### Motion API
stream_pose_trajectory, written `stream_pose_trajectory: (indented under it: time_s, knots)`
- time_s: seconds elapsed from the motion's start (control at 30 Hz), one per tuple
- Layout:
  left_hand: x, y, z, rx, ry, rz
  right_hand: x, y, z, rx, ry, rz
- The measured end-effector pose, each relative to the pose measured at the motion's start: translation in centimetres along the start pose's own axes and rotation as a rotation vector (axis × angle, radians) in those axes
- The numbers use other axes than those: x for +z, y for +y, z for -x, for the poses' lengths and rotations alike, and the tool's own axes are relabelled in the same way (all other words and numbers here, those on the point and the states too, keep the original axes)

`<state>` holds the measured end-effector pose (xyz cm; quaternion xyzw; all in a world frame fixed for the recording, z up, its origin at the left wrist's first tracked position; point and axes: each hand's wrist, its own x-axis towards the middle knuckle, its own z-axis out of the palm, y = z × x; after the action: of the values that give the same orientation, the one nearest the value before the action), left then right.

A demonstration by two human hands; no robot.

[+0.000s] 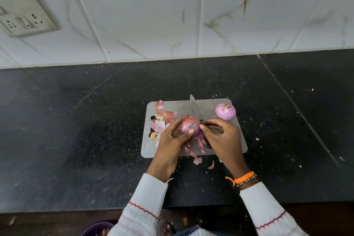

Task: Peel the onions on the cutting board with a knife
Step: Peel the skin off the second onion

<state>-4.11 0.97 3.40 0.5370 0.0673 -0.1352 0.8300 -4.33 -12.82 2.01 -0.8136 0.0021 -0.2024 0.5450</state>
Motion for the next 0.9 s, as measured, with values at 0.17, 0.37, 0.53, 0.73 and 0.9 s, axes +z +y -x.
stream_pose_trajectory:
  time_s: [0.17, 0.37, 0.53, 0.73, 0.9]
  knots:
    - [-0.25, -0.17, -0.31, 0.010, 0.005, -0.062, 0.09, 0.11, -0.06, -0.036, 0.010, 0.027]
    - [-0.25, -0.18, -0.41, 0.017, -0.024, -0.096, -0.01, 0.32, -0.46, -0.061, 0.032, 0.080]
    - [-0.33, 0.01, -0.63, 0.001, -0.004, -0.076, 0.11, 0.30, -0.43, -0.002, 0.027, -0.017]
    - [-0.41, 0.06, -0.76, -0.009, 0.010, -0.057, 0.10, 0.35, -0.63, -0.052, -0.023, 0.006]
    - [-0.45, 0.03, -0.77, 0.002, 0.008, -0.103, 0.01, 0.45, -0.87, -0.152, -0.004, 0.079]
